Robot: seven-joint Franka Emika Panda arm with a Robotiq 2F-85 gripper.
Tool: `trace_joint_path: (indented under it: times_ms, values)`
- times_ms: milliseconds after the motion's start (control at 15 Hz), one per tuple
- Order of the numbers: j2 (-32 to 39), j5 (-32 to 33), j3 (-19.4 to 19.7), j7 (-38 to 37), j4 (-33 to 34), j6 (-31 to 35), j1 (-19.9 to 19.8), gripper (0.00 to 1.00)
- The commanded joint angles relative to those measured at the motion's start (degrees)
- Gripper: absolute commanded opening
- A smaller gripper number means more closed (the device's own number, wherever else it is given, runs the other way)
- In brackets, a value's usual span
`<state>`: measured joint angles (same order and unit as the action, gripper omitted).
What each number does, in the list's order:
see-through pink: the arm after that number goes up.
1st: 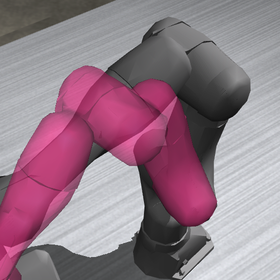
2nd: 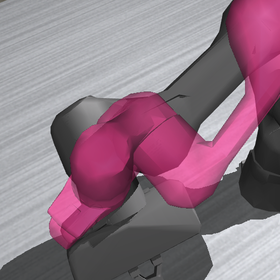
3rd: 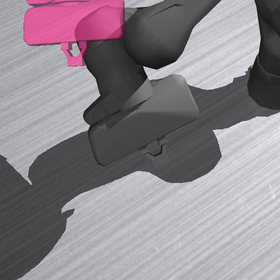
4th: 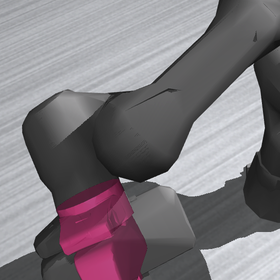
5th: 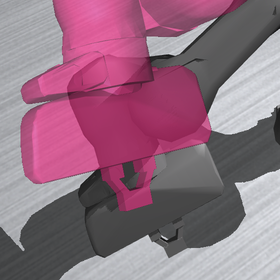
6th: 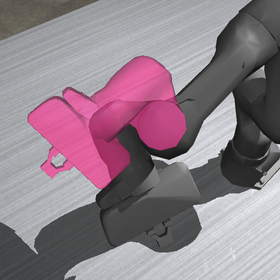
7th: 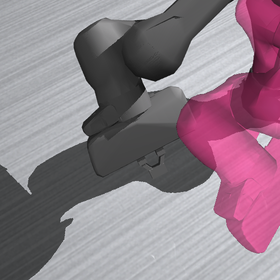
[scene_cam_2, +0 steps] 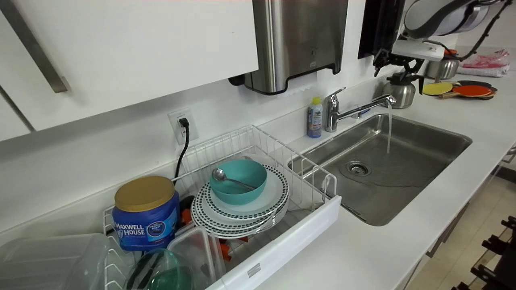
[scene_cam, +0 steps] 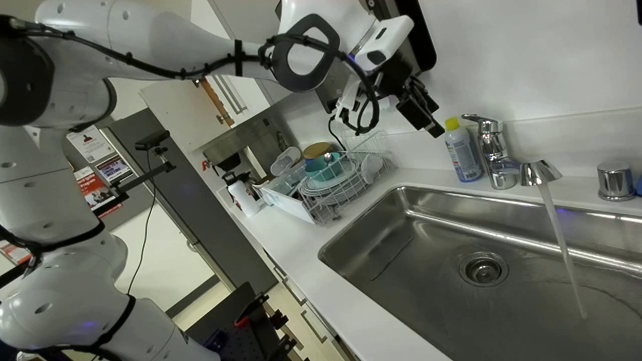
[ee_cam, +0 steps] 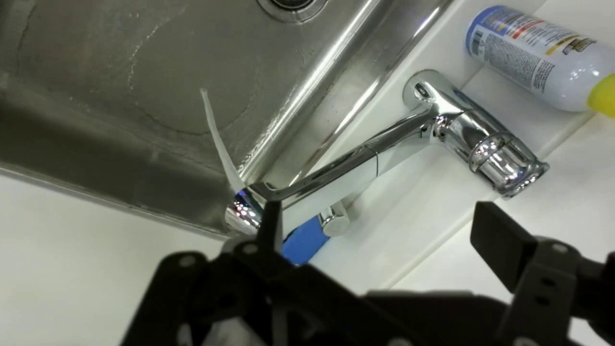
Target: Close the tap faucet
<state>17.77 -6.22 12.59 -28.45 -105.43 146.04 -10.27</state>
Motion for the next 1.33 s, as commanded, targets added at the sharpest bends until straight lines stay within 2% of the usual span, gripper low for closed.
trace_joint_path:
  times_ms: [0,333,400,600,733,800,867,1067,1267]
  values:
    - [5.7,-1.2,-0.7,5.2,13.1,-12.2,-1.2,1.00]
    - [11.4,1.4,-0.4,11.3,24.4,-20.7,-2.0,1.00]
    - [8.0,0.6,-0.3,9.4,18.8,-17.4,-1.4,1.00]
    - [10.5,1.0,-0.4,10.4,22.2,-18.5,-1.8,1.00]
    - [10.9,1.1,-0.4,10.0,21.8,-17.5,-1.6,1.00]
    - [11.2,0.6,-0.6,9.7,21.9,-16.6,-1.6,0.75]
    - [11.5,0.0,-0.9,9.6,22.1,-16.5,-1.7,0.74]
    - [12.6,-2.7,-1.9,9.7,22.6,-14.3,-2.2,0.50]
    - [13.7,-5.7,-3.0,10.3,22.4,-9.2,-2.6,0.27]
